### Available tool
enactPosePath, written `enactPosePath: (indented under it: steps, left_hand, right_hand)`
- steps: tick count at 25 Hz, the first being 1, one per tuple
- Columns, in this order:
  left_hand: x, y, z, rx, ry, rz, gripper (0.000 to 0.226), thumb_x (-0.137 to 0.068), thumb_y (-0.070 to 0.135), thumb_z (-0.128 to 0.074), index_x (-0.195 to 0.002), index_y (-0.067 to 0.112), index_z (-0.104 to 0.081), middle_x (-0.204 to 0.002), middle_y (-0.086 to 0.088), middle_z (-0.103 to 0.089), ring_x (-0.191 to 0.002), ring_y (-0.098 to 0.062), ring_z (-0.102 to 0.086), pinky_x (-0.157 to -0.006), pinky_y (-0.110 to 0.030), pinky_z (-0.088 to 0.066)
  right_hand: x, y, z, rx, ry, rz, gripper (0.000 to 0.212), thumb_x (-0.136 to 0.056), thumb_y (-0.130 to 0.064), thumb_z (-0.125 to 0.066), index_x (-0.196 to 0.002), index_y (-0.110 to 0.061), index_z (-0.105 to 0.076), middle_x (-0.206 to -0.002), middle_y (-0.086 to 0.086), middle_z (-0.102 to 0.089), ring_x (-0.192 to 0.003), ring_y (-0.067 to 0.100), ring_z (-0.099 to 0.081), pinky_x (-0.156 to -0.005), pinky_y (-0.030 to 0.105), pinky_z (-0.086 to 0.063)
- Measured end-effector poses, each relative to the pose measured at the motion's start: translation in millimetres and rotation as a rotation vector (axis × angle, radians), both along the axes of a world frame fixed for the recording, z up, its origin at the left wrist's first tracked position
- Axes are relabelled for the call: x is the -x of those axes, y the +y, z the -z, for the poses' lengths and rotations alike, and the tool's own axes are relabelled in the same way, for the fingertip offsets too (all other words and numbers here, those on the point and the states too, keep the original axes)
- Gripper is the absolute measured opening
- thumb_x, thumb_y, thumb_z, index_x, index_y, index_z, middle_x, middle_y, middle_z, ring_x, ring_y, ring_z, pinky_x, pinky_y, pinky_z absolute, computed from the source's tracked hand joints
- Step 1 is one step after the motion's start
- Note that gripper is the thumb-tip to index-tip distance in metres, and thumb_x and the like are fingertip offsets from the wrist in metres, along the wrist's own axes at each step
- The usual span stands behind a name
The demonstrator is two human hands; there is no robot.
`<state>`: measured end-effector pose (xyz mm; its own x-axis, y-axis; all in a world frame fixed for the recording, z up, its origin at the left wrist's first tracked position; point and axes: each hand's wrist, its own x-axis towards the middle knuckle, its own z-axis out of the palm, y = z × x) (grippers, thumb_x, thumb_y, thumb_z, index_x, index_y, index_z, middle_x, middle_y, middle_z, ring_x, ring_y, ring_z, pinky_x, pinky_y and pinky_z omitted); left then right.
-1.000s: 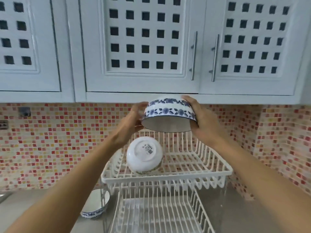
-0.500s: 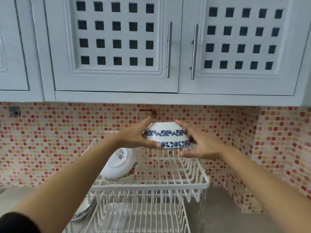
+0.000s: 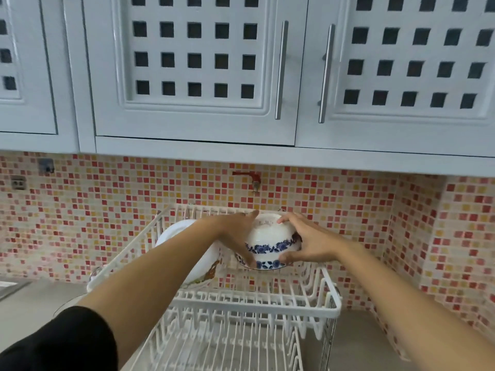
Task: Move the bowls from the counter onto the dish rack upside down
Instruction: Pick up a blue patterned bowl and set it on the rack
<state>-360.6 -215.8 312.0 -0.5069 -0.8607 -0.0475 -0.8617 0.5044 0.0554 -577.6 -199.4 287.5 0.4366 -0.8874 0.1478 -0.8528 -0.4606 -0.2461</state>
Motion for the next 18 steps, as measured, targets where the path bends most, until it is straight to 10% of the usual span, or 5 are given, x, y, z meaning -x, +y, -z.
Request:
enactPosePath:
  steps: [9,18]
  left_hand:
    - [21,-13,22,-0.041,-0.158,-0.091,0.101,-0.053,0.056,-0.083,-0.134,0.016,-0.039,-0.130,-0.004,-0.053,-0.113,-0.026,-0.054,-0.094,-0.037,-0.048]
    - [32,-1,33,-0.039,-0.236,-0.220,0.119,-0.054,0.046,-0.086,-0.146,0.014,-0.018,-0.146,-0.007,-0.040,-0.128,-0.031,-0.046,-0.106,-0.052,-0.038]
  right_hand:
    - [-5,-3,10,-0.056,0.244,0.050,0.089,-0.064,-0.066,-0.070,-0.129,-0.026,-0.024,-0.140,-0.001,-0.039,-0.099,0.014,-0.047,-0.084,0.040,-0.050]
    - [-18,0,16,-0.021,0.334,0.100,0.094,-0.060,-0.063,-0.075,-0.131,-0.024,-0.027,-0.137,0.002,-0.044,-0.105,0.020,-0.053,-0.084,0.037,-0.050]
